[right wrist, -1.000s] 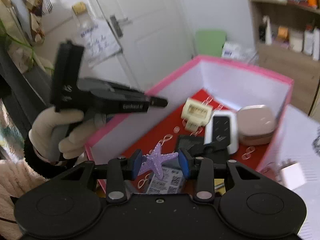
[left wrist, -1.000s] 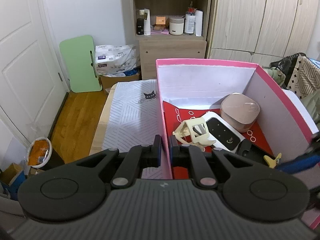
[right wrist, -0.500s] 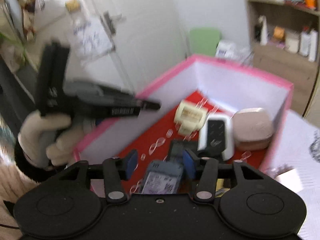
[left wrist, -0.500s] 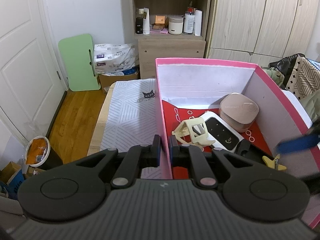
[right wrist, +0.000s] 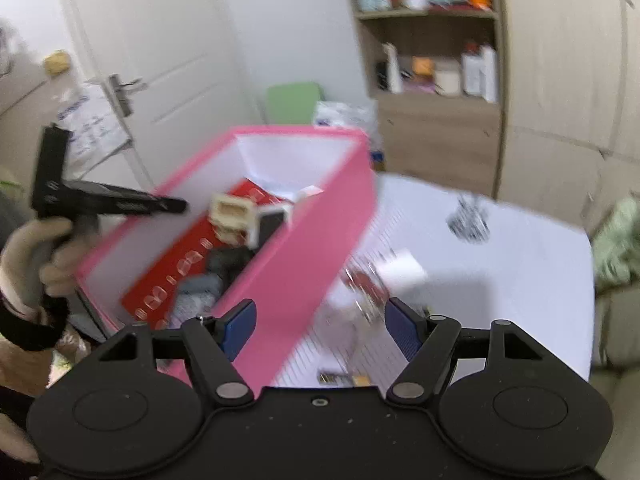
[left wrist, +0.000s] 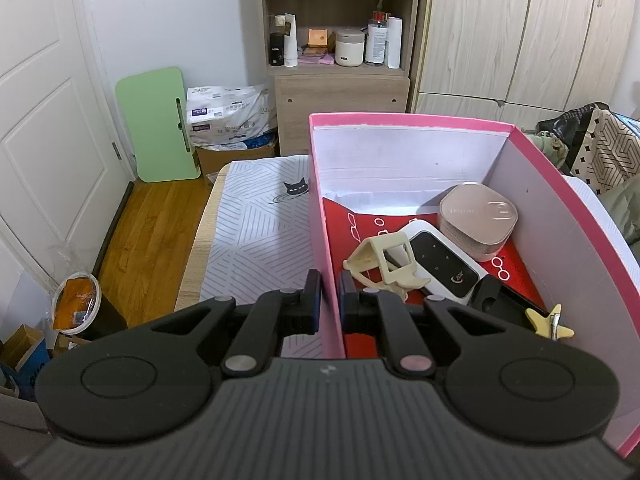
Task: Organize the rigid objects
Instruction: 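Move the right gripper back toward the keys and batteries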
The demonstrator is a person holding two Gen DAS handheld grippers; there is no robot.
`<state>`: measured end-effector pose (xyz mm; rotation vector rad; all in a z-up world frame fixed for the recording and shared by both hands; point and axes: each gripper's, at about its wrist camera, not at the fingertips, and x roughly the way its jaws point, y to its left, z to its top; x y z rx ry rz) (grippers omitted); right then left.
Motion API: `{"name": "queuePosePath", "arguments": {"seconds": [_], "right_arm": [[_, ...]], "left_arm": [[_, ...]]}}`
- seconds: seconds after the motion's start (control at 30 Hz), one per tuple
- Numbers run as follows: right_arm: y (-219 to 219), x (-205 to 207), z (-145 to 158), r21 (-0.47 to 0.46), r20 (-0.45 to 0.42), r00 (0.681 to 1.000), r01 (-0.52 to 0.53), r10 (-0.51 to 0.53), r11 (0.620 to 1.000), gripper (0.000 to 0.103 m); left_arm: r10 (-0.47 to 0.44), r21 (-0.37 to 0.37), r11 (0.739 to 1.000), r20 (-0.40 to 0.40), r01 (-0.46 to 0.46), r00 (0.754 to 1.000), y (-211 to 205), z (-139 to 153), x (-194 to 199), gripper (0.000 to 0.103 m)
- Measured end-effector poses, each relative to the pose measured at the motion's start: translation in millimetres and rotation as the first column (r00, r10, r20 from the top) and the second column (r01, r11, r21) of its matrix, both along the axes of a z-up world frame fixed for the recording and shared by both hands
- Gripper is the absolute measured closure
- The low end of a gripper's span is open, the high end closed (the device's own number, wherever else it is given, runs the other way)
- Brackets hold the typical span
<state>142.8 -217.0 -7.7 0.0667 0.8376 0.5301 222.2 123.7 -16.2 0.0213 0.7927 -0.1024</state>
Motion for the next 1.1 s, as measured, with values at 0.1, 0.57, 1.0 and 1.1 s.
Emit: {"name": "queuePosePath", "arguments": {"seconds": [0.1, 0.57, 1.0, 1.1], "right_arm": [[-1.2, -7.9, -26.0, 0.022, -0.028, 0.999, 0.031, -0.03, 0.999, 0.028], [33.4, -13.8, -72.6, -0.052, 0.013, 0.991, 0.133, -0.132, 0.99, 0.027], [45.1, -23.3, -75.9, -0.174, 0.098, 0.983, 0.171, -0.156, 0.97, 0.035], [43.3, -25.1, -73.1, -0.174, 0.108, 0.985, 0.15, -0.133, 0.973, 0.054]], "left_arm": [[-0.001, -0.003, 1.0, 0.001, 0.001, 1.0, 0.6, -0.1, -0.3, 0.095], [0.019, 0.002, 1.0, -0.011, -0.019, 1.0, 2.5, 0.5, 0.0, 0.094], [-0.069, 0.066, 0.994, -0.19, 0.082, 0.979, -5.2, 1.2, -5.5, 0.094], [-0.089, 0.065, 0.992, -0.224, 0.106, 0.971, -3.7, 7.1, -12.4, 0.094]]}}
